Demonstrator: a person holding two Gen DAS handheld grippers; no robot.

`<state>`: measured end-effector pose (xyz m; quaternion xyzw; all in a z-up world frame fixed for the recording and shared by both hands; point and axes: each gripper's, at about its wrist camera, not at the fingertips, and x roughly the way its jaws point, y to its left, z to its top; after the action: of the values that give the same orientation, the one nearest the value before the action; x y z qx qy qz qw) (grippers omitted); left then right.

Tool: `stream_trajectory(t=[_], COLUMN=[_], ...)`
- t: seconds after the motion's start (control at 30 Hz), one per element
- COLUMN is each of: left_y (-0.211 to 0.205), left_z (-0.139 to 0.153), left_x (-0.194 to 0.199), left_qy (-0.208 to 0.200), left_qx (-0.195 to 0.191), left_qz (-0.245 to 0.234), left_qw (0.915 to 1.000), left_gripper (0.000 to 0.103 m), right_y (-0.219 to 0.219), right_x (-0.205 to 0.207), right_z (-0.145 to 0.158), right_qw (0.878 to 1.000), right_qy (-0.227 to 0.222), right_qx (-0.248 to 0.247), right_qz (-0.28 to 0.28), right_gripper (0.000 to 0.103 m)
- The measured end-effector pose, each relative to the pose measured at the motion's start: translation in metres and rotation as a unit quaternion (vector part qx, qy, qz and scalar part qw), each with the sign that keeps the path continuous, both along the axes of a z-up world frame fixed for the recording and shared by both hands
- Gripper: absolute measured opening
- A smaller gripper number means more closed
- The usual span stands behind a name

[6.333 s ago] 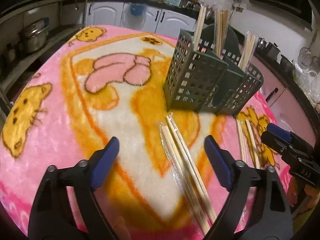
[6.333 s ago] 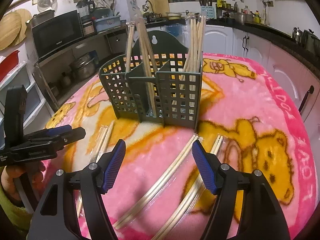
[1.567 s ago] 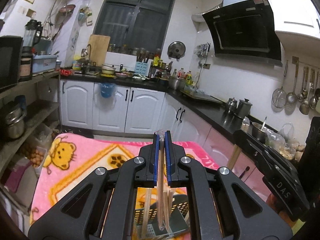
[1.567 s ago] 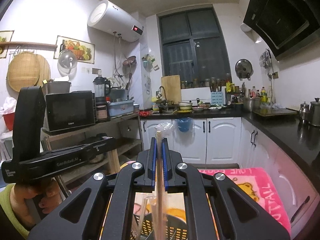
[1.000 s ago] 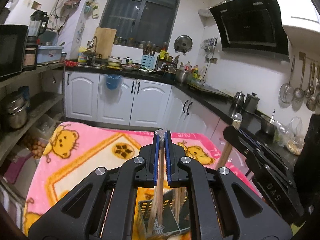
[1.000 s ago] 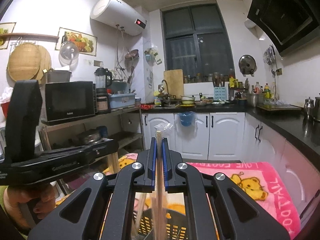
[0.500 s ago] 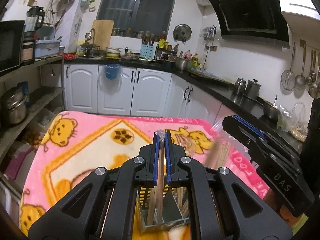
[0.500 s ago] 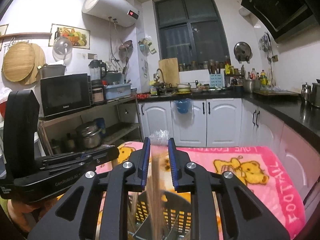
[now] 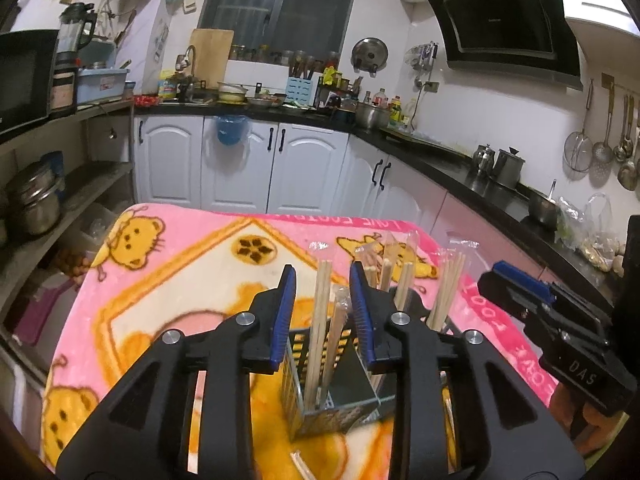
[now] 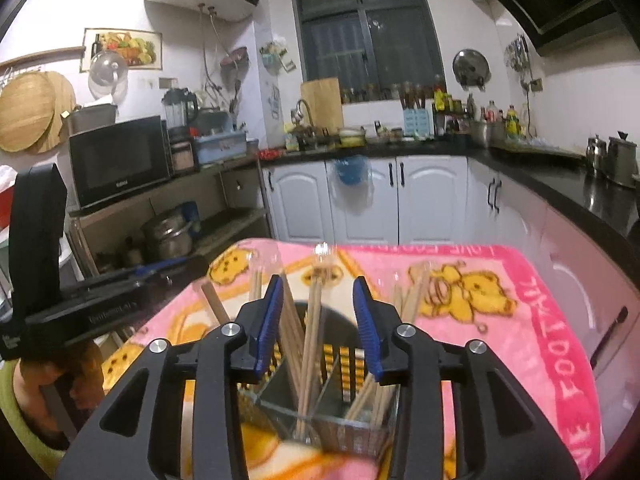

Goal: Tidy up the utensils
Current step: 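Open both tools to drop the chopsticks upright into the caddy, then withdraw both open tools and lower them toward the last chopsticks on the blanket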

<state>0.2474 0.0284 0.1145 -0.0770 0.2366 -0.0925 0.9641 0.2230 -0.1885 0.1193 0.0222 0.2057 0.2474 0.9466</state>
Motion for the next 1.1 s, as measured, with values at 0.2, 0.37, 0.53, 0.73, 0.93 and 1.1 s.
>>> stream_trajectory(t=[0.2,0.37,0.53,0.73,0.93,1.1], left_y=[0.005,0.006,0.006,0.010,0.013,0.013], left_z=[-0.004,-0.006,-0.006,-0.009,-0.016,-0.024], left_x=[-0.010,-0.019,-0.031,-0.044,-0.054,-0.063], left_qy=[0.007,0.008,0.007,0.008,0.017,0.025], left_qx=[0.000,0.004,0.006,0.005,0.002,0.002], left_qz=[0.007,0.010,0.011,0.018,0.027,0.030], left_qw=[1.0000,0.9999,0.9999,0.9998,0.9995,0.9993], left_gripper=[0.038,0.051,0.062,0.079,0.087,0.092], right_y=[-0.002,-0.006,-0.010,-0.013,-0.018,-0.021], right_x=[-0.012,-0.023,-0.032,-0.041,-0.049,-0.055], right_z=[-0.003,-0.004,-0.004,-0.005,-0.014,-0.023], right_qw=[1.000,1.000,1.000,1.000,1.000,0.999], right_qy=[0.010,0.009,0.010,0.012,0.021,0.033], right_qx=[-0.004,-0.007,-0.009,-0.014,-0.021,-0.023], right_qz=[0.007,0.007,0.008,0.009,0.007,0.008], right_gripper=[0.040,0.045,0.046,0.051,0.057,0.059])
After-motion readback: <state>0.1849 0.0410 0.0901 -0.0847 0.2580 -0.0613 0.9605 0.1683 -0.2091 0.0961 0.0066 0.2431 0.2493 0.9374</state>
